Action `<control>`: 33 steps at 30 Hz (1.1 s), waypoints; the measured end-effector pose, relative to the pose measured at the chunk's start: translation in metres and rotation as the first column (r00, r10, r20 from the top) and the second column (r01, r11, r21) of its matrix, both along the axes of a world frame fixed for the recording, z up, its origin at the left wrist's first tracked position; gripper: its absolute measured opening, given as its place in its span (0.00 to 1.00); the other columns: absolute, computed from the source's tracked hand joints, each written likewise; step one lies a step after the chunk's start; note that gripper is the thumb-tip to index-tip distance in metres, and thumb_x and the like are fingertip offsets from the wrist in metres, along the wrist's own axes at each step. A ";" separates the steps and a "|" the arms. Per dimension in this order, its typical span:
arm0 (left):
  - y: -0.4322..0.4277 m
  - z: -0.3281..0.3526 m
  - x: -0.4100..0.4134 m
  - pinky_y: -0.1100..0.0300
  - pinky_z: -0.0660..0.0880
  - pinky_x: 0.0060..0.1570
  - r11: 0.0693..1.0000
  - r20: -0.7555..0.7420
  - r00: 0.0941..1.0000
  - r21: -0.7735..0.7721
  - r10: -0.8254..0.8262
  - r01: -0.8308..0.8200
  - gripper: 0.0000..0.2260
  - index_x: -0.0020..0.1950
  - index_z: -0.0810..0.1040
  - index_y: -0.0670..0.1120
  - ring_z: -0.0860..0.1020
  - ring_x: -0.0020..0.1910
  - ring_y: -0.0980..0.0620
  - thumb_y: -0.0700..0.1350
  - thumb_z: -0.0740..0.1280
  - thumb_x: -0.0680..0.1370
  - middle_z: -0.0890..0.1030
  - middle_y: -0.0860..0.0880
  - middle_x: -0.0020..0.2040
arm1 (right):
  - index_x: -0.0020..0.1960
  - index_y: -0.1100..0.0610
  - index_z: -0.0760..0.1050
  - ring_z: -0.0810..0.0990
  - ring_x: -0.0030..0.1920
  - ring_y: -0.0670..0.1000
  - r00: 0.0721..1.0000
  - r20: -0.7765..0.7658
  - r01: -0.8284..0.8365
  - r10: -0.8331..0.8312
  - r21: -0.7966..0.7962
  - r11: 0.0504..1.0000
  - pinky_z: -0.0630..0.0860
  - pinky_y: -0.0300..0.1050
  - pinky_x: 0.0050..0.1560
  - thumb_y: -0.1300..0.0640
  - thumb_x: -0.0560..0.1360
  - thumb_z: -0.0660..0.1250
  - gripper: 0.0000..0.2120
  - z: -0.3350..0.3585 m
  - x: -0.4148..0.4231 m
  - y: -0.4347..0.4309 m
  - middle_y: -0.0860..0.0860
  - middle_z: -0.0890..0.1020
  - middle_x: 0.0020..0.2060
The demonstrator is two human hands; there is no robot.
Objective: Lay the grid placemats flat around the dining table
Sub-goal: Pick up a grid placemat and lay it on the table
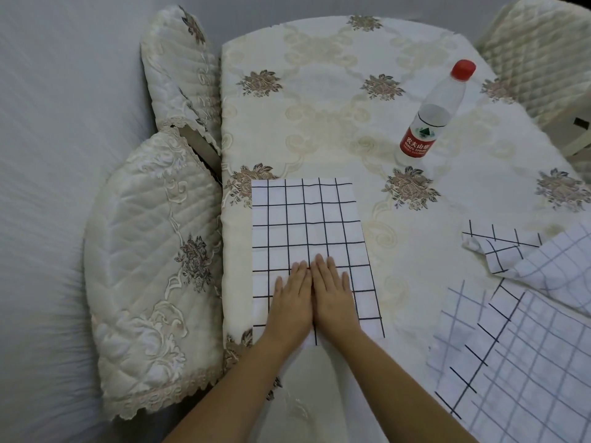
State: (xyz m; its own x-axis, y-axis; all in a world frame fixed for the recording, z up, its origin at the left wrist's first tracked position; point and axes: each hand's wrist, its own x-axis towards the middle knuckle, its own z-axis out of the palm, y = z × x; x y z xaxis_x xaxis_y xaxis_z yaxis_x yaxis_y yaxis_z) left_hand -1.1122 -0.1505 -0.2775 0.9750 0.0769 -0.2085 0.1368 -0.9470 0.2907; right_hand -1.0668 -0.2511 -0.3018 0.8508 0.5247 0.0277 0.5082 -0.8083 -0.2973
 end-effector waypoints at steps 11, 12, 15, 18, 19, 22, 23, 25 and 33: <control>0.058 -0.016 0.001 0.32 0.62 0.62 0.966 0.023 0.968 0.057 0.250 -0.251 0.25 0.72 0.65 0.41 0.63 0.72 0.40 0.51 0.49 0.77 0.65 0.41 0.73 | 0.71 0.62 0.64 0.66 0.70 0.62 0.981 -0.047 0.181 -0.190 -0.146 0.972 0.67 0.69 0.60 0.49 0.76 0.49 0.28 0.007 0.055 -0.070 0.57 0.66 0.71; 0.060 -0.014 0.007 0.33 0.60 0.63 0.961 0.037 0.962 0.044 0.271 -0.272 0.26 0.70 0.66 0.39 0.63 0.71 0.38 0.49 0.50 0.76 0.65 0.38 0.72 | 0.69 0.64 0.66 0.68 0.68 0.63 0.979 -0.030 0.194 -0.199 -0.133 0.972 0.67 0.70 0.58 0.51 0.76 0.50 0.27 0.008 0.059 -0.066 0.59 0.68 0.70; 0.044 -0.010 0.035 0.36 0.64 0.62 0.977 0.072 0.978 0.069 0.195 -0.200 0.23 0.65 0.71 0.34 0.67 0.69 0.38 0.43 0.52 0.74 0.69 0.36 0.69 | 0.66 0.65 0.69 0.72 0.65 0.64 0.988 -0.012 0.150 -0.152 -0.069 0.986 0.68 0.69 0.57 0.56 0.74 0.53 0.24 0.014 0.064 -0.024 0.61 0.72 0.66; 0.023 -0.010 0.062 0.37 0.66 0.63 0.998 0.089 0.995 0.019 0.055 -0.057 0.23 0.70 0.66 0.37 0.62 0.71 0.43 0.43 0.58 0.75 0.65 0.41 0.72 | 0.71 0.62 0.64 0.63 0.71 0.59 0.996 -0.087 -0.034 0.035 0.015 0.999 0.65 0.65 0.64 0.57 0.74 0.50 0.26 0.014 0.060 0.021 0.57 0.66 0.71; 0.021 -0.014 0.068 0.38 0.65 0.64 0.998 0.110 0.992 0.021 0.064 -0.066 0.25 0.71 0.64 0.40 0.61 0.72 0.46 0.45 0.59 0.75 0.65 0.43 0.72 | 0.73 0.60 0.60 0.55 0.74 0.56 0.990 -0.131 -0.045 0.049 0.033 0.998 0.59 0.62 0.69 0.55 0.76 0.48 0.27 0.009 0.062 0.026 0.53 0.60 0.73; 0.033 -0.018 0.072 0.39 0.65 0.63 0.988 0.091 0.985 0.043 0.144 -0.148 0.23 0.71 0.67 0.46 0.66 0.71 0.46 0.49 0.53 0.76 0.69 0.47 0.72 | 0.74 0.55 0.58 0.52 0.74 0.52 0.995 -0.099 0.016 -0.018 -0.027 1.000 0.51 0.59 0.70 0.49 0.78 0.46 0.26 0.001 0.076 0.017 0.49 0.59 0.74; 0.041 -0.021 0.074 0.38 0.65 0.62 0.984 0.095 0.982 0.062 0.162 -0.168 0.23 0.70 0.68 0.47 0.67 0.70 0.45 0.49 0.52 0.76 0.69 0.46 0.71 | 0.74 0.54 0.57 0.52 0.74 0.53 0.997 -0.075 0.026 -0.030 -0.062 0.998 0.51 0.58 0.70 0.47 0.77 0.46 0.27 0.001 0.084 0.009 0.49 0.58 0.74; 0.059 -0.021 0.080 0.36 0.64 0.63 0.968 0.097 0.969 0.081 0.229 -0.237 0.24 0.72 0.66 0.47 0.65 0.71 0.44 0.50 0.50 0.77 0.66 0.46 0.73 | 0.76 0.52 0.51 0.44 0.74 0.51 0.993 -0.095 0.056 -0.066 -0.100 0.993 0.45 0.56 0.72 0.44 0.76 0.39 0.30 0.001 0.106 -0.002 0.46 0.48 0.75; 0.087 -0.016 0.128 0.37 0.54 0.68 0.946 0.116 0.955 0.151 0.272 -0.288 0.29 0.71 0.65 0.37 0.57 0.74 0.37 0.49 0.44 0.74 0.59 0.35 0.74 | 0.74 0.62 0.57 0.52 0.75 0.60 0.967 -0.116 0.222 -0.227 -0.056 0.973 0.49 0.65 0.71 0.48 0.72 0.36 0.35 0.012 0.169 0.004 0.57 0.55 0.75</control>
